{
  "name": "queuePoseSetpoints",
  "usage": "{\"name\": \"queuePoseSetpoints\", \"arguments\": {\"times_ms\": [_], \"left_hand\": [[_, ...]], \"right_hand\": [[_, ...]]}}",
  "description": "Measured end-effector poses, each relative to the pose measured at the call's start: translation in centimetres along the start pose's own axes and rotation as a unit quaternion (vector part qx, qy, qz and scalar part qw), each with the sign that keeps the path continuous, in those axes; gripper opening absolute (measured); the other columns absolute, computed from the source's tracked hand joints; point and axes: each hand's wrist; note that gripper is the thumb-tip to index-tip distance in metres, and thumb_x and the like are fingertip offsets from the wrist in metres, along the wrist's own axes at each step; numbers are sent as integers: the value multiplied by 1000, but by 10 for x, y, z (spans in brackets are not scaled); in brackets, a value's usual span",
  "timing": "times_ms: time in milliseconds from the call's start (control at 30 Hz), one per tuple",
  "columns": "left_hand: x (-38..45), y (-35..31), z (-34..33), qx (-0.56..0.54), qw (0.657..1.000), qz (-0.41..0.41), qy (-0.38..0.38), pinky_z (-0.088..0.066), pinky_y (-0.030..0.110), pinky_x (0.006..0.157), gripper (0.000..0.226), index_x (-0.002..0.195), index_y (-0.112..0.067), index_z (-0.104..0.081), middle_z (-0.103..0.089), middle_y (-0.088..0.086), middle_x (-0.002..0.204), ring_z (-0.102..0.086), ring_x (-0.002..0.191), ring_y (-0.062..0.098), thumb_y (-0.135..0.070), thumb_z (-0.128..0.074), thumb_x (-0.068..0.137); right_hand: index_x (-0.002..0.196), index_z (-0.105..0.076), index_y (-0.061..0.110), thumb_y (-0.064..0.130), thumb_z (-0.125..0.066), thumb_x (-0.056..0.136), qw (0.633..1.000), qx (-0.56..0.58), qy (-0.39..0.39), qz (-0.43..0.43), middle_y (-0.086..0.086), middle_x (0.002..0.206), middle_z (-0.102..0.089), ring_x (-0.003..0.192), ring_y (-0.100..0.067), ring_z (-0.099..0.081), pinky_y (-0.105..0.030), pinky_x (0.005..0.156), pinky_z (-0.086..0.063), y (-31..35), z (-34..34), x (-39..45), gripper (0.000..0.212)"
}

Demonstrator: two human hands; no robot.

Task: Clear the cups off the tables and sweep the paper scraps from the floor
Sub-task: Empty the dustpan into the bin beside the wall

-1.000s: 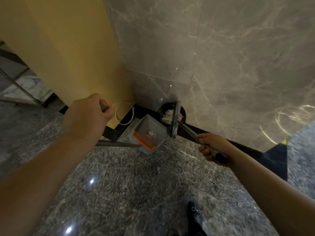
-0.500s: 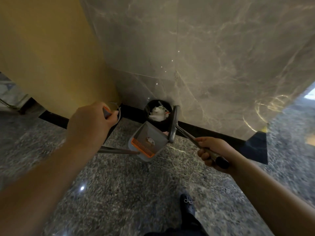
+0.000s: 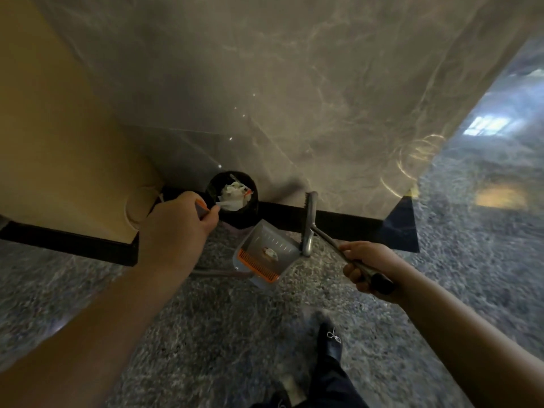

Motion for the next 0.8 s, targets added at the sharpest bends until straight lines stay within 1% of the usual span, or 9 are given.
{"name": "queuePoseSetpoints", "arguments": {"times_ms": [133,267,367,433,533,600,667,733,800], "left_hand": [[23,-23,-33,-7,1000,6,27,-18,24,44,28,73,-20,-51,-37,-12,52,-33,45,5,-35,-64,92],[53,-47,-60,-19,999,9,37,-16,23,43,27,74,-19,-50,-34,-14,51,-30,43,4,-32,-67,91],[77,-63,-77,-18,998,19,52,-17,24,43,28,73,-20,-49,-37,-11,51,-33,43,9,-34,-66,91],[93,-72,-87,-11,998,23,60,-18,26,44,29,73,-20,-48,-36,-11,52,-33,44,10,-35,-65,92],[111,-85,-100,-2,997,34,69,-22,28,46,26,79,-19,-51,-41,-10,56,-36,47,11,-39,-62,92],[122,-91,-106,-12,996,41,73,-23,27,46,25,81,-19,-52,-41,-9,57,-37,48,10,-39,-62,92],[132,-98,-112,-21,996,45,73,-23,27,46,25,81,-19,-52,-41,-8,57,-36,49,10,-39,-60,92],[141,-104,-115,-24,996,44,74,-23,28,47,25,81,-20,-51,-41,-8,57,-36,49,10,-40,-59,92],[149,-107,-118,-29,995,50,76,-24,28,47,26,81,-20,-53,-44,-8,58,-39,50,11,-42,-58,92]], "right_hand": [[123,-54,8,9,-36,101,1000,6,-22,-9,-9,71,-51,43,-8,-48,-18,34,-36,20,23,12,28],[116,-56,0,11,-50,94,1000,4,-15,-12,-8,71,-52,48,-10,-49,-18,37,-37,44,47,26,25],[101,-57,5,20,-53,92,1000,-16,12,22,-10,73,-53,54,-17,-50,-23,45,-40,69,58,36,19],[95,-56,8,32,-50,94,999,-10,29,37,-10,72,-53,54,-19,-50,-26,49,-39,88,61,45,24],[104,-56,12,52,-39,94,996,0,50,72,-13,75,-55,58,-23,-53,-31,56,-41,111,64,62,45],[114,-51,13,59,-32,87,990,0,84,109,-16,78,-58,62,-27,-58,-32,56,-45,120,68,71,57],[119,-48,13,61,-35,78,982,-6,115,147,-16,81,-63,68,-31,-64,-33,57,-51,127,72,79,64],[120,-46,16,61,-41,75,977,-16,122,177,-17,85,-66,75,-35,-68,-35,61,-56,133,75,86,65],[119,-45,20,57,-44,78,972,-27,113,203,-17,87,-68,80,-38,-69,-37,64,-57,139,76,94,56]]}}
Point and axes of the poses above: each hand's wrist, its own x-axis towards the middle knuckle, its own z-axis out of the back of the hand, y = z × x
